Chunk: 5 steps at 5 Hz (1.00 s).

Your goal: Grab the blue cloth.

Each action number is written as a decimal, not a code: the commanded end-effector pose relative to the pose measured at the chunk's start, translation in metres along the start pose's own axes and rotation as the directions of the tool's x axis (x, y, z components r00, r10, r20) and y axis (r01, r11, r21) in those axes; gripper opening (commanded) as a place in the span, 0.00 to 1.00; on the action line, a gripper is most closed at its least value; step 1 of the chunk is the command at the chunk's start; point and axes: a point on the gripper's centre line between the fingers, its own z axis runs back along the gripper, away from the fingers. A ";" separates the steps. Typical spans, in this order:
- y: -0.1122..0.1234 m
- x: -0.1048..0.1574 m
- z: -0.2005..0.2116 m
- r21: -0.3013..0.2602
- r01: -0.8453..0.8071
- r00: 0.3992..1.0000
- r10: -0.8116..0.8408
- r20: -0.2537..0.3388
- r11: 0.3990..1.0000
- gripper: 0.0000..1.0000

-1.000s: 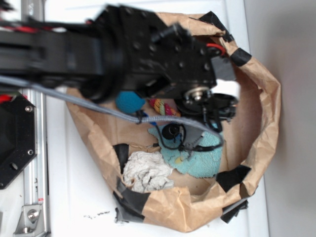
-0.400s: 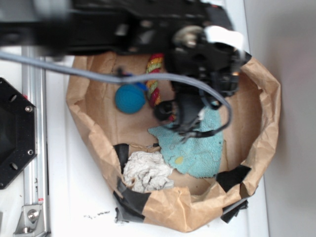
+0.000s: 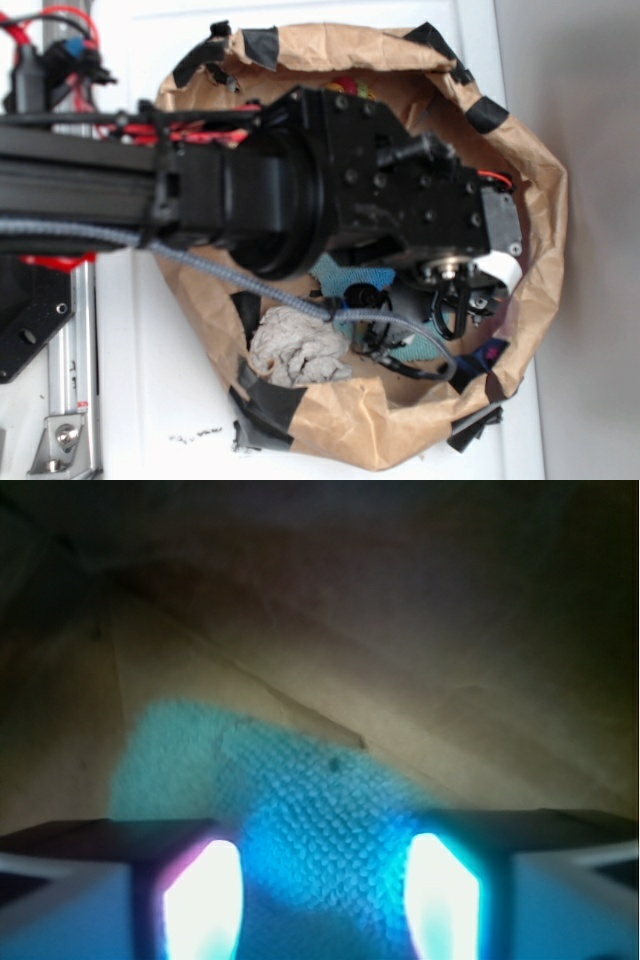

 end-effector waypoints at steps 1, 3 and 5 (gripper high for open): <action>0.006 0.001 0.019 0.016 0.059 0.997 -0.060 0.050 0.998 1.00; 0.017 -0.025 -0.007 0.006 0.002 1.000 -0.002 -0.020 1.000 1.00; 0.016 -0.020 -0.011 0.048 -0.057 0.998 0.058 -0.016 0.997 0.00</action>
